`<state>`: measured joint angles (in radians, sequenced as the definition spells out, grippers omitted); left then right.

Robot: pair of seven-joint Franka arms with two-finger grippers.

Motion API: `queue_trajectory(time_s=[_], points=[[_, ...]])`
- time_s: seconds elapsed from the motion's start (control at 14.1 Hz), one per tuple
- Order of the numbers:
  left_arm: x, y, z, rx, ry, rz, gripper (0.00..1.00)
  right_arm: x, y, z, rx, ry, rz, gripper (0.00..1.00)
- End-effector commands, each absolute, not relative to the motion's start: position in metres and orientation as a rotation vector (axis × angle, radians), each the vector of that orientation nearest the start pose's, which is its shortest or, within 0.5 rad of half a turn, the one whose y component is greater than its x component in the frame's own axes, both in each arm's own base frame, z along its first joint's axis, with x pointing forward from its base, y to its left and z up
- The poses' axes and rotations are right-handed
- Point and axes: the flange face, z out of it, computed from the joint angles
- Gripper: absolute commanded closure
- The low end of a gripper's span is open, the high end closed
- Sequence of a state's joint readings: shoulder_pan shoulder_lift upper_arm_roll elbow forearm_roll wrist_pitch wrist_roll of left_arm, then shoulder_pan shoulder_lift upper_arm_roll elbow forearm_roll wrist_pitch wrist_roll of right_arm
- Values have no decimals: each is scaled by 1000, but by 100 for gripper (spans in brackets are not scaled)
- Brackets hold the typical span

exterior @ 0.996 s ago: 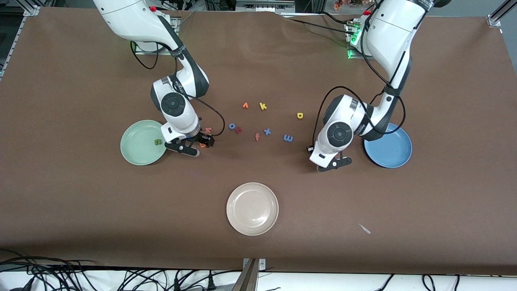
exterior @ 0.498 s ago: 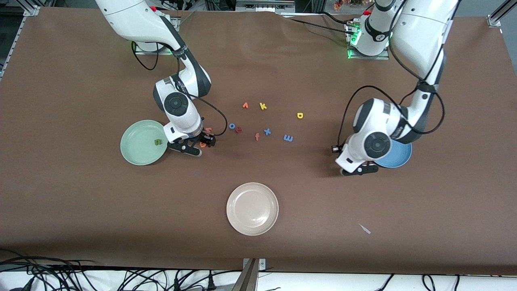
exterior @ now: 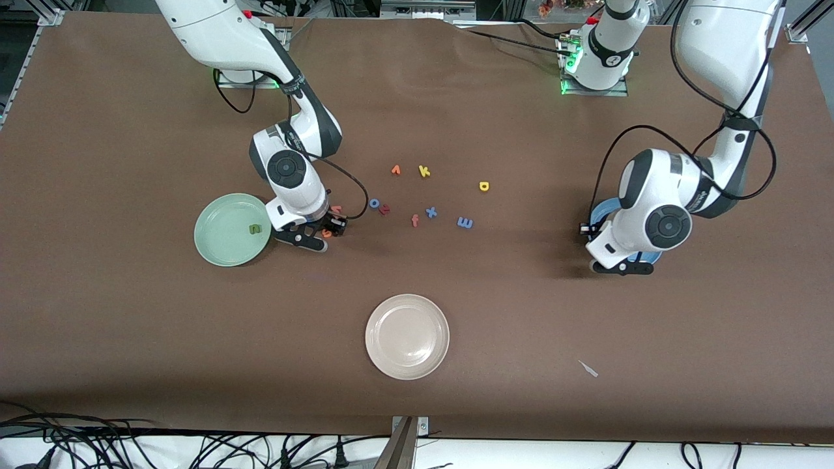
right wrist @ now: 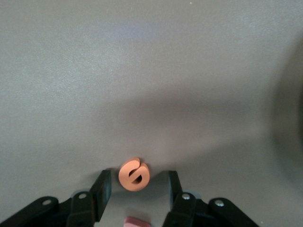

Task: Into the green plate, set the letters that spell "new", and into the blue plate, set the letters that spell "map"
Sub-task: 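Place the teal b on the blue plate with the left gripper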

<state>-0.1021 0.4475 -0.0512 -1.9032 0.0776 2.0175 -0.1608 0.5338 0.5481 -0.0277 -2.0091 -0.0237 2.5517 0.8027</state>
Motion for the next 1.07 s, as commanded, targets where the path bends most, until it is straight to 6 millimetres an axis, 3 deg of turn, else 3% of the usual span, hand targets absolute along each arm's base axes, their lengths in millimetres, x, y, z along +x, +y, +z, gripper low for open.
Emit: queue_trajectory(time_s=[0.0,0.21,0.28,0.36,0.43,0.64,0.78,1.0], points=[[562,-73,245,-2967,147,448,88,526,295,173,-3124,442,-36,46],[541,-45,226,-2982,174,368,88,526,295,173,-3128,435,-39,66],[536,-38,220,-2993,188,355,84,525,295,171,-3132,429,-37,73],[532,-35,214,-2998,194,352,57,525,295,171,-3135,420,-39,83],[531,-35,211,-2998,204,360,1,525,295,171,-3139,409,-38,86],[536,-45,222,-3001,203,382,0,529,293,180,-3143,351,-49,89],[534,-82,230,-3061,111,388,0,535,278,202,-3182,258,-14,89],[530,-136,243,-3151,-146,383,0,548,231,245,-3249,102,77,88]])
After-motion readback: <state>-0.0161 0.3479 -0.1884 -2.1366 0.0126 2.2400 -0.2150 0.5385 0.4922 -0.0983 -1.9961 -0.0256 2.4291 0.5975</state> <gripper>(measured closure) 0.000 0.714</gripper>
